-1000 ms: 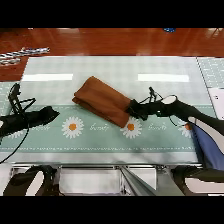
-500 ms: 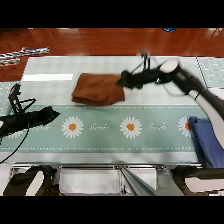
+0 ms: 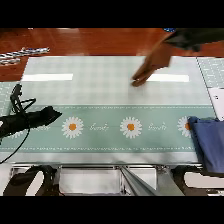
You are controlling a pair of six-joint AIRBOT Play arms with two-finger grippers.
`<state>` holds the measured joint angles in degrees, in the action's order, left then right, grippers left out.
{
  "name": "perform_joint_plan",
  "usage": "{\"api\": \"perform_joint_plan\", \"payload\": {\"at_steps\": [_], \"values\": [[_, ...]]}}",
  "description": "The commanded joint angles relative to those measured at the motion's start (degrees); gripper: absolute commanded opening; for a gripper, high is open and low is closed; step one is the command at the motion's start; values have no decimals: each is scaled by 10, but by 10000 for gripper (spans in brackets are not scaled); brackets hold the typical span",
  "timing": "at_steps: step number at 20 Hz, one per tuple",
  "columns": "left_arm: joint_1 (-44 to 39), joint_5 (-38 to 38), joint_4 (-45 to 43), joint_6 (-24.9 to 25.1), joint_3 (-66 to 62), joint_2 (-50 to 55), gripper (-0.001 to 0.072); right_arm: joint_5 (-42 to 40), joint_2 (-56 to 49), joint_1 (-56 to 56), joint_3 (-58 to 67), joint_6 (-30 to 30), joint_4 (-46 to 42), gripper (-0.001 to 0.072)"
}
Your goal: Fold the shirts.
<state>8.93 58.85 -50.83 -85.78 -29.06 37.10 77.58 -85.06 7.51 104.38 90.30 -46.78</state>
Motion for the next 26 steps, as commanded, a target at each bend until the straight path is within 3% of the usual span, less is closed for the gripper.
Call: {"api": "perform_joint_plan", "payload": {"at_steps": [1, 5, 8, 14, 16, 20, 22, 23, 24, 25, 26], "values": [[0, 2, 13, 2, 0, 0, 18, 93, 47, 114, 19, 22, -40, 27], [-10, -3, 23, 26, 0, 0, 18, 200, 90, 220, 18, 48, -99, 27], [-33, -23, 24, 27, 0, 0, 18, 287, 125, 266, 18, 72, -229, 26], [-86, -94, 24, 28, 0, 1, 18, 289, 264, 349, -169, 104, -322, 28], [-95, -104, 24, 28, 0, 1, 18, 290, 317, 389, -252, 114, -405, 28], [-97, -106, 24, 28, 0, 1, 18, 290, 386, 486, -364, 52, -568, 27], [-97, -110, 24, 28, 0, 1, 18, 286, 403, 534, -409, 54, -582, 31], [-97, -109, 24, 28, 0, 1, 19, 283, 410, 549, -431, 67, -577, 145], [-97, -108, 23, 29, 0, 1, 18, 282, 411, 553, -449, 64, -569, 346], [-97, -109, 22, 34, 0, 1, 19, 279, 411, 551, -461, 63, -567, 416], [-97, -113, 23, 43, 0, 1, 18, 271, 409, 550, -465, 63, -566, 411]]}}
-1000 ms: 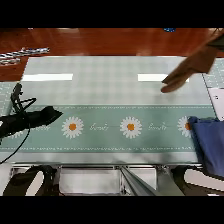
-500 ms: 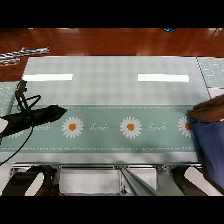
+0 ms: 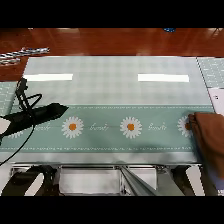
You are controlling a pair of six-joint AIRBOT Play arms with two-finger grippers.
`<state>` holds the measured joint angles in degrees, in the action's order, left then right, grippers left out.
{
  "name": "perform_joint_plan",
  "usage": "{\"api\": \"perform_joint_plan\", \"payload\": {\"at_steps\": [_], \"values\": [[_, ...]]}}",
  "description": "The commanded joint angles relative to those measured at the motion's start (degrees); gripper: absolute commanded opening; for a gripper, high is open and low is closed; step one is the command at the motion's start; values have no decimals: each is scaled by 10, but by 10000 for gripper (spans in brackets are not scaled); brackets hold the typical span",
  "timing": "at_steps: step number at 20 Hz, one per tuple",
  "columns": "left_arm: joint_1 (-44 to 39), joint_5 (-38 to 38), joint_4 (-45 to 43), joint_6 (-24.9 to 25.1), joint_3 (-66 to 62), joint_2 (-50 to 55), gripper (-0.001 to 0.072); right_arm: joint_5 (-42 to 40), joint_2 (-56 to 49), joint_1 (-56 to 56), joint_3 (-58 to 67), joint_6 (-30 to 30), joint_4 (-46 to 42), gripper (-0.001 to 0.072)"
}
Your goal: Fold the shirts.
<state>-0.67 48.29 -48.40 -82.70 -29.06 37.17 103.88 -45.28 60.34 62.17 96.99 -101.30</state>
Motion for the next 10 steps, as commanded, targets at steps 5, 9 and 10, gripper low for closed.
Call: {"api": "perform_joint_plan", "payload": {"at_steps": [5, 9, 10], "values": [[29, -2, -1, 16, -80, 0, 18, -85, -19, 22, 1, -22, 36, 265], [57, -7, -2, 60, -291, 76, 17, -245, -85, -44, 93, -100, 424, 28], [51, 10, -2, 60, -356, 118, 17, -267, -104, -106, 120, -127, 476, 28]]}}
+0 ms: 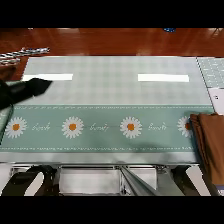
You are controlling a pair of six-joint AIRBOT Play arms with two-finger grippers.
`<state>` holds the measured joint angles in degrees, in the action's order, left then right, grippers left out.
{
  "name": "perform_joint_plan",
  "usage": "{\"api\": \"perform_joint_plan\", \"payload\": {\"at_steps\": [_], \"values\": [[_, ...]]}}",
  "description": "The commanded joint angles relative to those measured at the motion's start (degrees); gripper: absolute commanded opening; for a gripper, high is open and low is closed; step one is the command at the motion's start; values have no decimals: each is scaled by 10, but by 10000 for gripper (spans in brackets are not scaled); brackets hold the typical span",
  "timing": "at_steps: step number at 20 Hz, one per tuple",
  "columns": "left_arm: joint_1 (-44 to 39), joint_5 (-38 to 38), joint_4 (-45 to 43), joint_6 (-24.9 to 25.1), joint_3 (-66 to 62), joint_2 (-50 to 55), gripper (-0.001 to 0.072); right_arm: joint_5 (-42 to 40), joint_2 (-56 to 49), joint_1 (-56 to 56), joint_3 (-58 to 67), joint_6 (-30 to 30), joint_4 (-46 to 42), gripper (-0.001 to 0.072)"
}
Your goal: Fold the shirts.
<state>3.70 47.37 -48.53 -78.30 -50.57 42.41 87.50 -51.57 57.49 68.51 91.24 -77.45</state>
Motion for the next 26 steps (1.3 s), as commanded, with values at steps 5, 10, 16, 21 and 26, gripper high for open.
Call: {"api": "perform_joint_plan", "payload": {"at_steps": [5, 10, 16, 21, 26], "values": [[-118, 154, -55, 11, -353, 252, 17, -171, -122, -479, 144, -67, 75, 28], [-153, 145, -277, -117, -212, 280, 18, -126, -236, -624, 82, 31, -112, 27], [-87, 164, -252, -153, -160, 278, 18, -159, -261, -624, 32, 60, -100, 28], [-87, 177, -252, -148, -160, 279, 18, -145, -257, -624, 32, 60, -99, 28], [-87, 177, -252, -148, -160, 281, 18, -145, -257, -624, 32, 60, -101, 28]]}}
